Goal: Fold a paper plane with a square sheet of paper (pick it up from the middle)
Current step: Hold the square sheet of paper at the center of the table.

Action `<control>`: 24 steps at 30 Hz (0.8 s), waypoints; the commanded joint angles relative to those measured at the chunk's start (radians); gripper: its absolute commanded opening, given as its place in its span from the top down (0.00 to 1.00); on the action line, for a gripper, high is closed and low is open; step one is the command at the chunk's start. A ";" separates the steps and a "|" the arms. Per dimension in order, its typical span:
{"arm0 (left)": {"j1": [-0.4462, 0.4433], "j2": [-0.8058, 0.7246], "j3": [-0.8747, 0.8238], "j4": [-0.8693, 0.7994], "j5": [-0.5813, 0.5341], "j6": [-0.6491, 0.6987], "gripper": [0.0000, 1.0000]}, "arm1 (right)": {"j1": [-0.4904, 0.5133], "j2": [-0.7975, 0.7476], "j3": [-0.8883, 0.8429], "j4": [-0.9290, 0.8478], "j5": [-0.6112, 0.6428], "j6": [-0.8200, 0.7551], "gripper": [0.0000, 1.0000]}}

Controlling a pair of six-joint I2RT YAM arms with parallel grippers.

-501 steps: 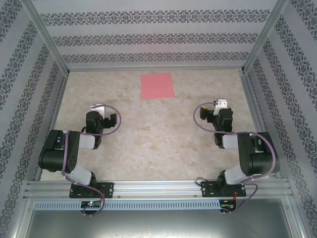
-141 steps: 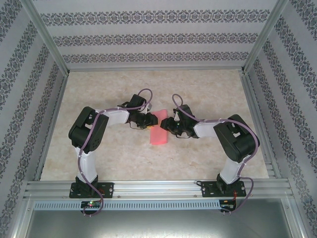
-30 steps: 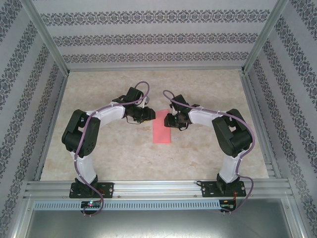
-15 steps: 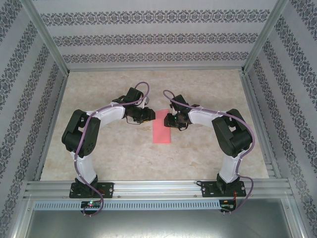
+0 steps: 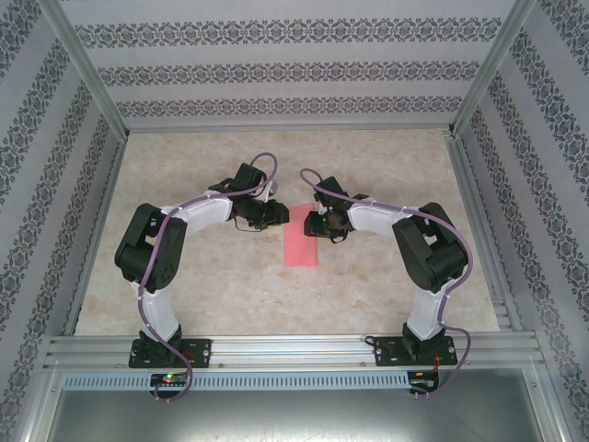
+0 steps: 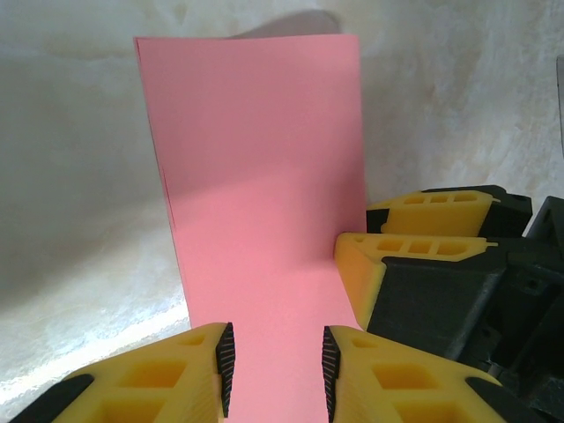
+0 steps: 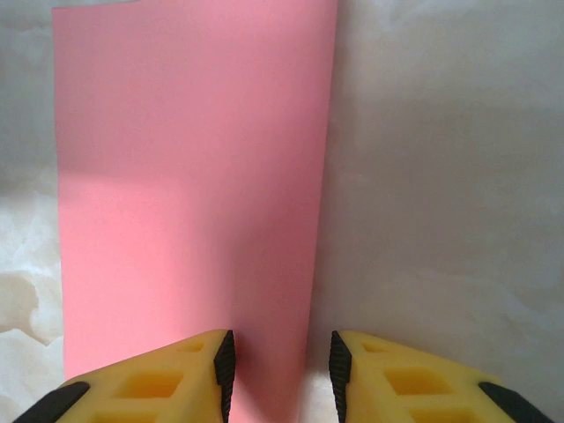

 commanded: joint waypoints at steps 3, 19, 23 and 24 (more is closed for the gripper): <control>-0.001 0.003 -0.005 0.035 0.017 -0.021 0.65 | 0.011 0.039 0.007 -0.010 0.019 -0.003 0.63; -0.041 0.095 0.033 0.098 0.039 -0.065 0.70 | 0.013 0.046 0.011 -0.014 0.013 -0.015 0.63; -0.053 0.123 0.052 0.100 0.040 -0.065 0.72 | 0.015 0.046 0.008 -0.012 0.013 -0.017 0.63; -0.055 0.129 0.054 0.100 0.041 -0.065 0.73 | 0.015 0.045 0.008 -0.011 0.012 -0.017 0.63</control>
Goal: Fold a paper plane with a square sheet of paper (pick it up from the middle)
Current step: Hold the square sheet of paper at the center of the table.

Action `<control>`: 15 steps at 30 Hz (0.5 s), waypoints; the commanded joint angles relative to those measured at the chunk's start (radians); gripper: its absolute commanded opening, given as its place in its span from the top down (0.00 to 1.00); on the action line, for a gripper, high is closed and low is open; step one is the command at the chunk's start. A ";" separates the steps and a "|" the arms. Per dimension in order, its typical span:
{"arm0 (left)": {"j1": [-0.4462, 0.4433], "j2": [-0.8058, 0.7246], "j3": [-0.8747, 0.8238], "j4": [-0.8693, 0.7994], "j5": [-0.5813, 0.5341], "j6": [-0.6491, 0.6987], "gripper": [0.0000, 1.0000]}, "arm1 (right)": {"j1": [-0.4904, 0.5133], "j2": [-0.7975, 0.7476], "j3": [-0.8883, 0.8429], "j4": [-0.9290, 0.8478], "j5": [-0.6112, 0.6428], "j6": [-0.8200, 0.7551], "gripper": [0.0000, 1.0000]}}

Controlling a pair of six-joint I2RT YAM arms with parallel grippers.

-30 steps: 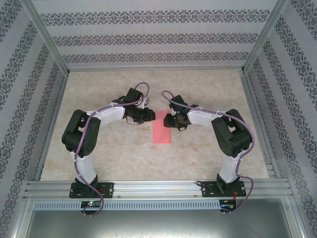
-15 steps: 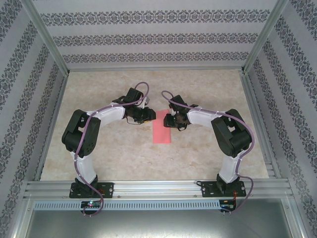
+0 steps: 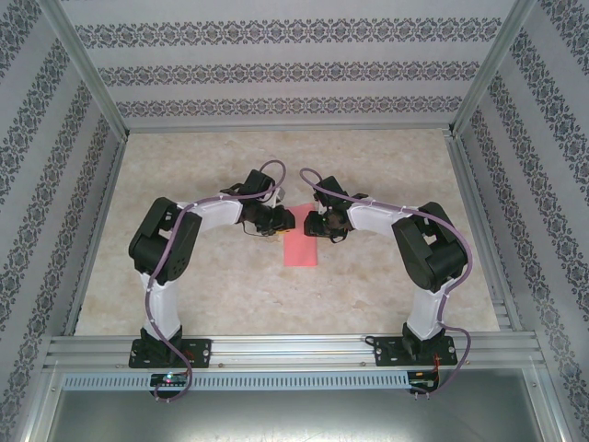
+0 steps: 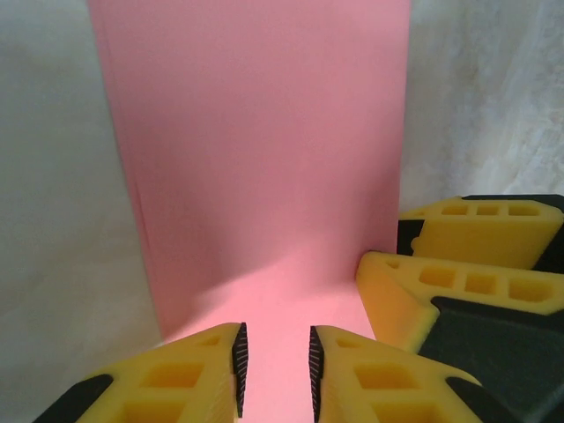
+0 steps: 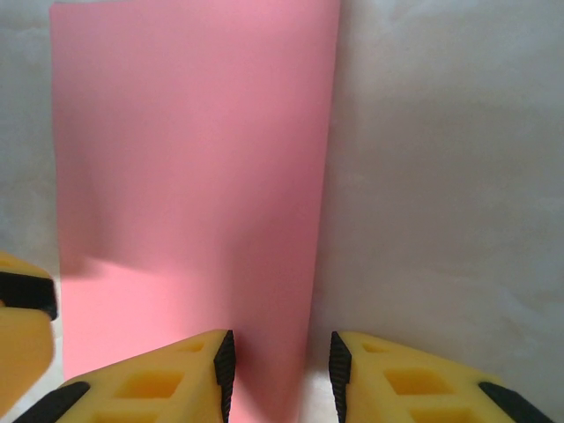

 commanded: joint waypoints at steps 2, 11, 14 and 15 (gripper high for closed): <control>-0.017 0.031 0.039 0.029 0.017 -0.008 0.75 | 0.015 0.042 0.002 -0.004 0.012 -0.019 0.63; -0.023 0.059 0.044 -0.034 -0.033 0.041 0.78 | 0.013 0.038 0.000 -0.002 0.014 -0.019 0.63; -0.025 0.068 0.033 -0.046 -0.052 0.056 0.78 | 0.014 0.030 -0.002 0.000 0.015 -0.016 0.62; -0.026 0.073 0.033 -0.055 -0.060 0.064 0.78 | 0.013 0.028 -0.004 0.000 0.015 -0.014 0.62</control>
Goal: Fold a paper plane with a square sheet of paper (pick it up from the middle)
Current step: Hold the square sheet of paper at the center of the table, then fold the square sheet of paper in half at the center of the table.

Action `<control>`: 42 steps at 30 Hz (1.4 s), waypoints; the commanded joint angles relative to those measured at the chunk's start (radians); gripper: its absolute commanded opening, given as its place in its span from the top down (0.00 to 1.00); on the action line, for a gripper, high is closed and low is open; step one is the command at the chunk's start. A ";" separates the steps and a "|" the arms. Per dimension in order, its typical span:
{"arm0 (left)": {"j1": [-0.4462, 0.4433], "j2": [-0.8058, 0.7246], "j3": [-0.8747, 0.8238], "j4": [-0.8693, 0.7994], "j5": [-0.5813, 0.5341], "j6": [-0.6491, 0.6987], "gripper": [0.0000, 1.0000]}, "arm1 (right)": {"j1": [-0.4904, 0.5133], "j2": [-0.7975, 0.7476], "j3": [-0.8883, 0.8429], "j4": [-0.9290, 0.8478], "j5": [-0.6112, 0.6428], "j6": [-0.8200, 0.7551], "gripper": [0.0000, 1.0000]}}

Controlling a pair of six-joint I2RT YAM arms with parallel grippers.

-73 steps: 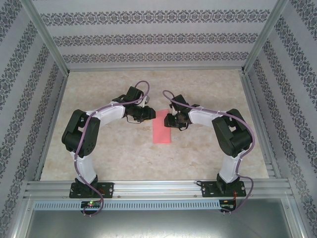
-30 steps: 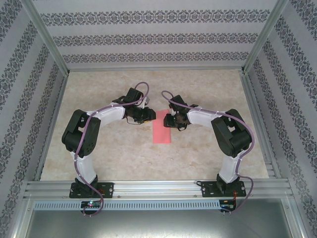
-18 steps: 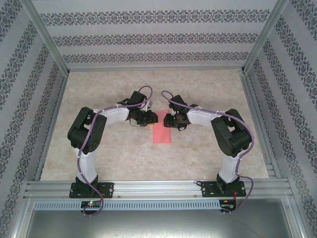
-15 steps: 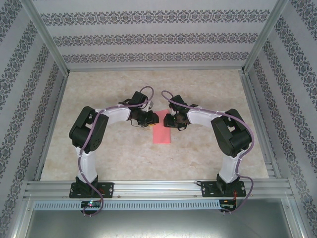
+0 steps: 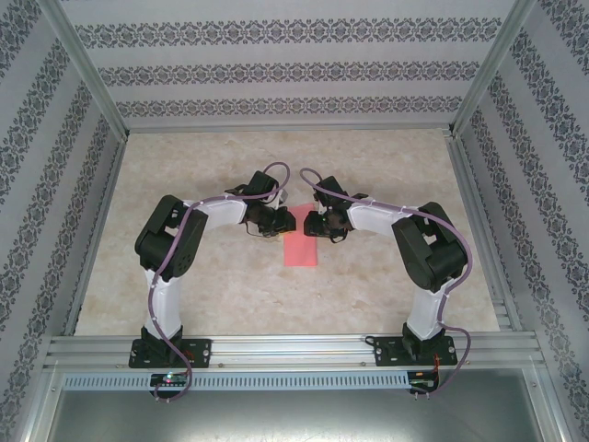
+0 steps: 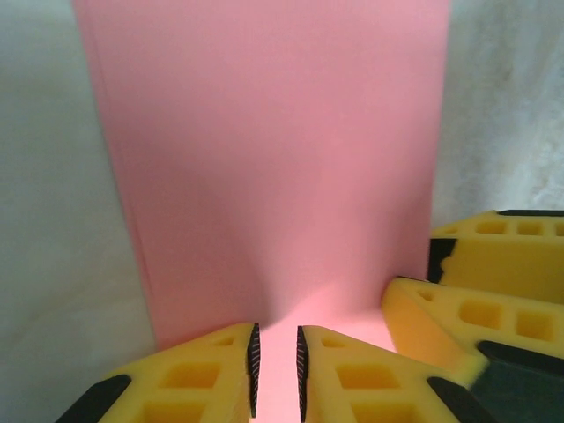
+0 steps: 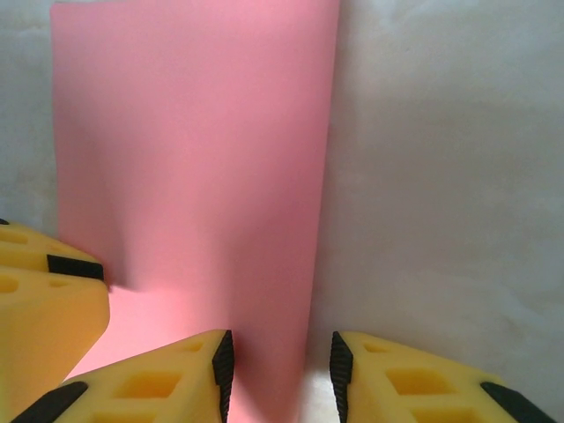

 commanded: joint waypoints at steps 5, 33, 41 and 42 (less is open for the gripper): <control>-0.020 0.047 0.005 -0.076 -0.064 0.068 0.78 | 0.010 0.015 -0.009 0.004 0.011 -0.008 0.61; -0.021 0.071 -0.003 -0.118 -0.111 0.109 0.78 | -0.086 -0.064 -0.081 0.161 -0.354 0.091 0.71; -0.021 0.072 0.005 -0.130 -0.119 0.115 0.78 | -0.106 0.015 -0.059 0.166 -0.364 0.055 0.75; -0.022 0.074 0.007 -0.133 -0.120 0.118 0.78 | -0.112 0.021 -0.060 0.167 -0.362 0.050 0.76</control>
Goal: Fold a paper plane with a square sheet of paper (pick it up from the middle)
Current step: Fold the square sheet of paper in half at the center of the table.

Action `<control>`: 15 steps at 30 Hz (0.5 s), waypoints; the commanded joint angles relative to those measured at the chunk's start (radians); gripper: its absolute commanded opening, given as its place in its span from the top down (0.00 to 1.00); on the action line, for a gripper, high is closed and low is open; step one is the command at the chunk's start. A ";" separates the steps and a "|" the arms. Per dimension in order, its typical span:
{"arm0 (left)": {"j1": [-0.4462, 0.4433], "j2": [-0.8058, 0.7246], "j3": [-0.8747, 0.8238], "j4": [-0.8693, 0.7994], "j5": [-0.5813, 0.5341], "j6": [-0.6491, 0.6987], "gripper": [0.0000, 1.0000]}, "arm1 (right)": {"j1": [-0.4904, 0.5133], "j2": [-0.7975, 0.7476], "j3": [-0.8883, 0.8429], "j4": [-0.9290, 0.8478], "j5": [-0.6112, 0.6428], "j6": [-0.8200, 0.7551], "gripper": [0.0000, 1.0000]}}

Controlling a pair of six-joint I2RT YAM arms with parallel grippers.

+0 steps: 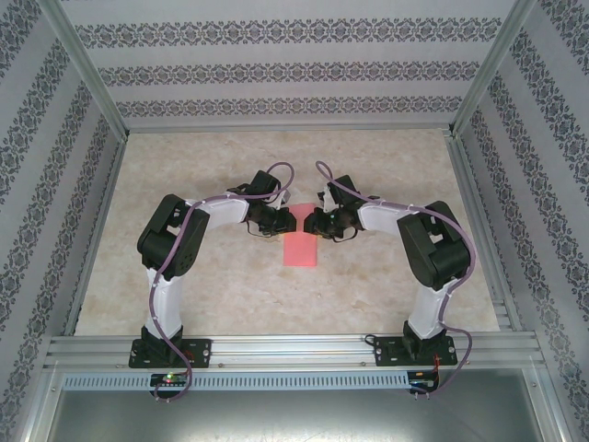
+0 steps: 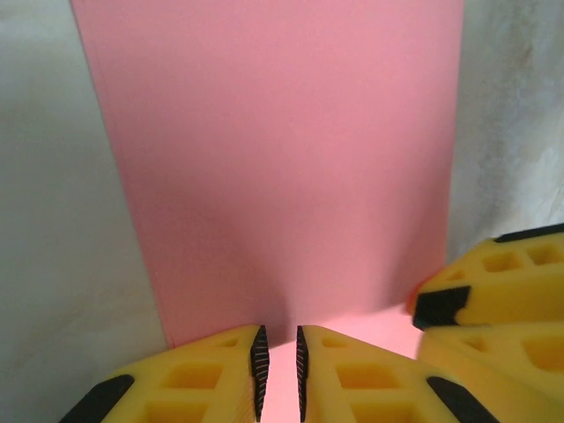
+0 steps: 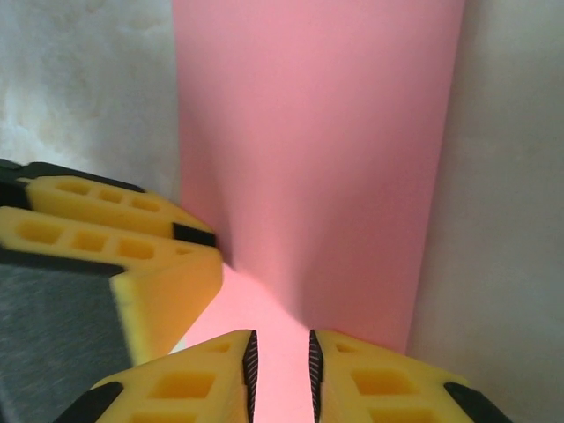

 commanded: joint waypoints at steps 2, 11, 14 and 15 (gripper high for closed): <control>-0.015 0.061 -0.018 -0.100 -0.098 0.036 0.78 | -0.020 0.035 0.015 0.011 -0.017 -0.039 0.76; -0.015 0.067 -0.008 -0.120 -0.111 0.049 0.78 | -0.037 0.019 0.017 0.001 -0.010 -0.055 0.78; -0.015 0.069 -0.008 -0.122 -0.111 0.049 0.78 | -0.043 -0.003 0.027 0.033 -0.025 -0.035 0.78; -0.015 0.069 -0.008 -0.122 -0.112 0.050 0.78 | -0.045 -0.003 0.033 0.044 -0.028 -0.029 0.78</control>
